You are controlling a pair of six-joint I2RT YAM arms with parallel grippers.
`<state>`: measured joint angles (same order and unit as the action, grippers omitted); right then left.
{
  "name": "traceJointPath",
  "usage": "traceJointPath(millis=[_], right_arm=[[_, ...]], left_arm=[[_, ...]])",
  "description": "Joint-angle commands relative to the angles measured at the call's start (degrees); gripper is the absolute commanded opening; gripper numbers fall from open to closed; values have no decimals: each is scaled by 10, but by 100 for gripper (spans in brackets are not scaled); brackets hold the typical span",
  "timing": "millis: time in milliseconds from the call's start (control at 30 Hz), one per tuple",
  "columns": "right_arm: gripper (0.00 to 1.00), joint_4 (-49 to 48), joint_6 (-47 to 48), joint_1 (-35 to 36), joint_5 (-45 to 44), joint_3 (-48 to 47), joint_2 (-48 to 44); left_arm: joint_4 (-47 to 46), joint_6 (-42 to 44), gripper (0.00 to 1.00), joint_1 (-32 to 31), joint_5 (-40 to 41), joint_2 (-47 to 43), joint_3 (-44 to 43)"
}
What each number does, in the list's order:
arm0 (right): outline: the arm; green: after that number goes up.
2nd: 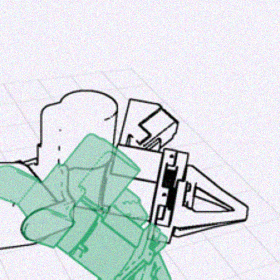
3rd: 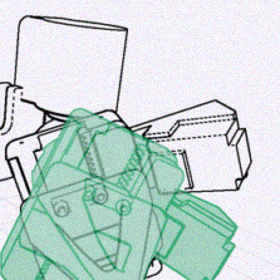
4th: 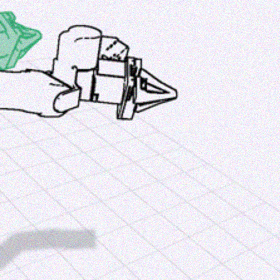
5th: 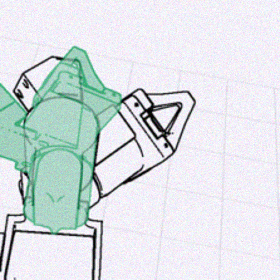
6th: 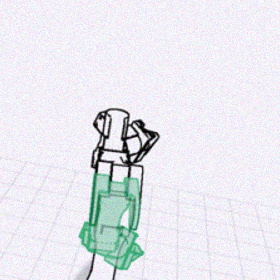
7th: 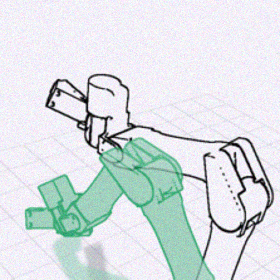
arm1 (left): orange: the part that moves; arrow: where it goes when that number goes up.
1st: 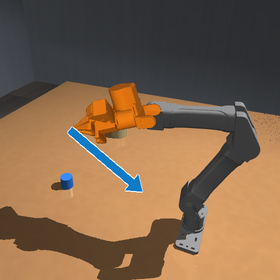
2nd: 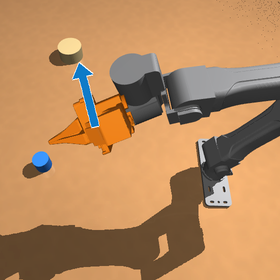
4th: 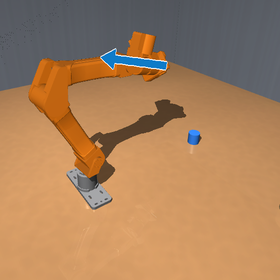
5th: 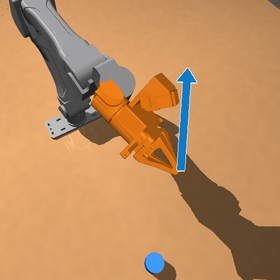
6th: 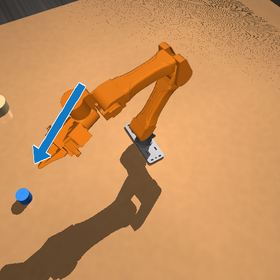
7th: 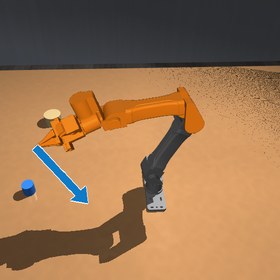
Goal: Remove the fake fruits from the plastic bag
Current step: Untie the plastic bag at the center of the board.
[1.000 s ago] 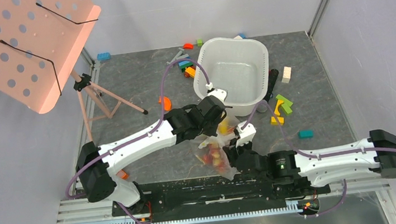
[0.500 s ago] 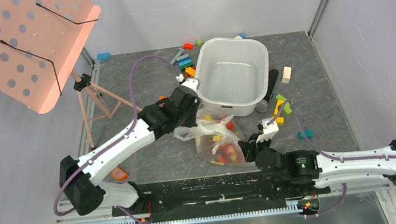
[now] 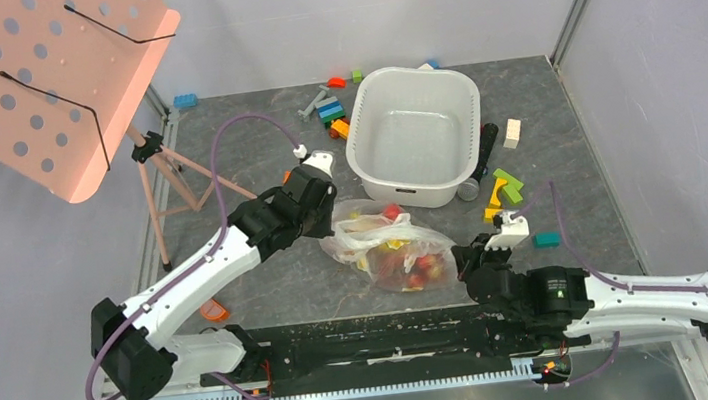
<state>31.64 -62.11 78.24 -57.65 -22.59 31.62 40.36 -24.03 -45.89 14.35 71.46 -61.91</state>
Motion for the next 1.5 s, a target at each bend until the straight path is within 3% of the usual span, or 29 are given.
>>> traceJointPath(millis=[0, 67, 200, 300, 400, 567, 667, 833, 1033, 1300, 1467], right_arm=[[0, 67, -40, -6, -49, -2, -6], [11, 51, -5, -6, -46, -10, 0], [55, -58, 203, -6, -13, -33, 7], [71, -116, 343, -6, 25, -55, 7], [78, -158, 458, -6, 84, -75, 5], [74, -192, 640, -6, 202, -120, 43], [75, -210, 765, -6, 324, -136, 68], [76, -243, 893, -32, 381, -147, 106], [74, -242, 937, -146, 513, -185, 156], [69, -230, 968, -194, 595, -209, 217], [68, -228, 973, -210, 597, -206, 234]], left_arm=[[15, -12, 2, 18, 16, -32, 13], [15, -10, 2, 19, 10, -31, 11], [11, -5, 2, 19, -5, -25, 3], [6, -1, 2, 19, -12, -22, -1], [2, 2, 2, 19, -20, -20, -3], [-8, 8, 2, 19, -35, -17, -1], [-11, 13, 2, 19, -45, -16, 1], [-13, 19, 2, 19, -48, -22, 4], [-13, 23, 2, 19, -48, -25, 4], [-16, 23, 2, 19, -50, -26, 6], [-19, 23, 2, 18, -54, -24, 6]])
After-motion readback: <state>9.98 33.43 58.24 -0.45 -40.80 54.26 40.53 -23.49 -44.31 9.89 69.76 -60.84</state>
